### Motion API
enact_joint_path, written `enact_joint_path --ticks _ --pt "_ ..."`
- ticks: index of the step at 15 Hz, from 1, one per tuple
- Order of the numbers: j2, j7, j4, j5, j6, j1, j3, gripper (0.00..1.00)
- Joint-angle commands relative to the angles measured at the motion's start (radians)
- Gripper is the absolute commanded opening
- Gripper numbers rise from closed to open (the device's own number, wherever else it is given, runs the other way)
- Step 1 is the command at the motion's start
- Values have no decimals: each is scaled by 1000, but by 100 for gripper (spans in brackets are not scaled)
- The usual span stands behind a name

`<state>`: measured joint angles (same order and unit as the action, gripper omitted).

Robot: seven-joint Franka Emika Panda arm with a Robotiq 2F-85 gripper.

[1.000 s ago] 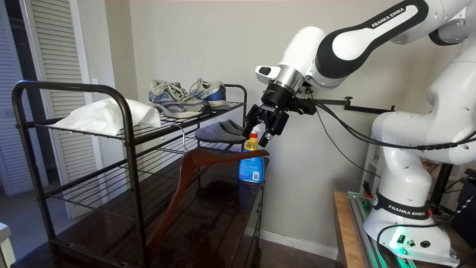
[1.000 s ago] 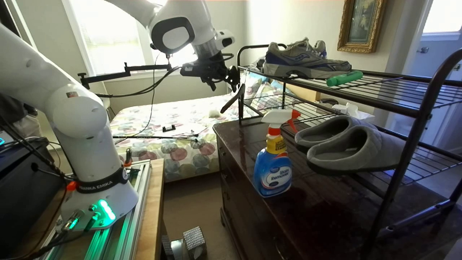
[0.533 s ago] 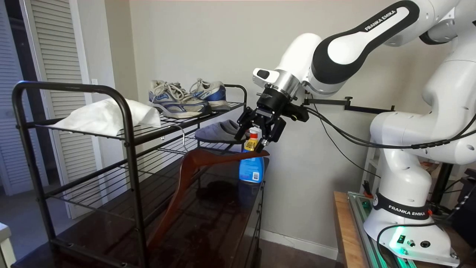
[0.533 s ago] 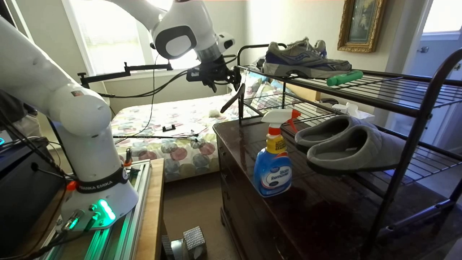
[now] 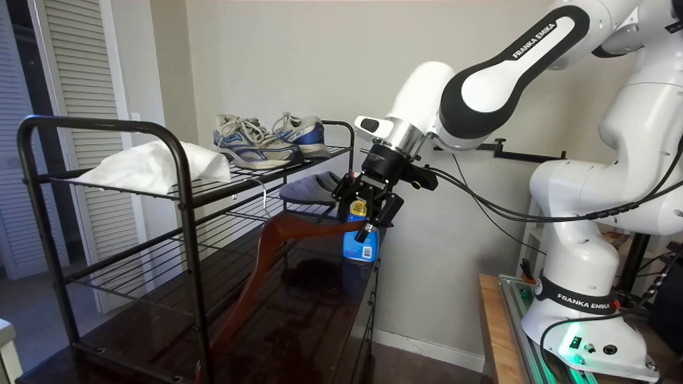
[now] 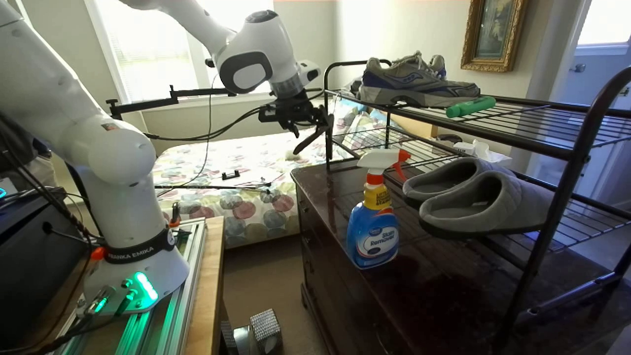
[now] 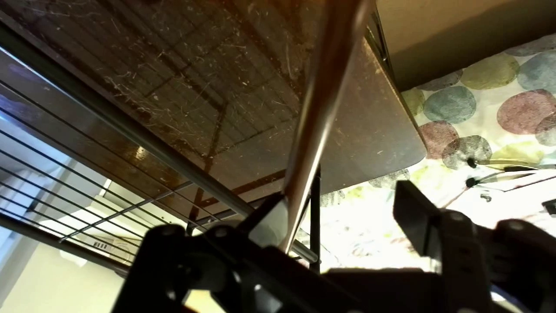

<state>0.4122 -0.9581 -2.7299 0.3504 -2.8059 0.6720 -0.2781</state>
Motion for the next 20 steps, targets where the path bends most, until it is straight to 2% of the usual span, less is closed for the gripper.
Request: enact_joint_path --ticks 1,4,5,6,7,13,14,15,17,20 --pt "-64 -40 29 42 -30 14 5 40" --pt "-81 -36 37 40 -37 4 14 19" --pt "-85 -36 41 40 -29 3 15 63" --pt "-89 -35 42 41 -31 1 18 59" --pt "-88 -37 44 44 -28 1 18 59" --pt "-84 -43 49 53 -12 -1 21 98" --pt "-86 -41 49 51 -14 -3 23 100" --pt "-87 -41 48 51 -16 -4 23 72" --pt "-90 -36 48 46 -15 -10 27 66" --pt "-91 -30 47 44 -16 -17 29 45"
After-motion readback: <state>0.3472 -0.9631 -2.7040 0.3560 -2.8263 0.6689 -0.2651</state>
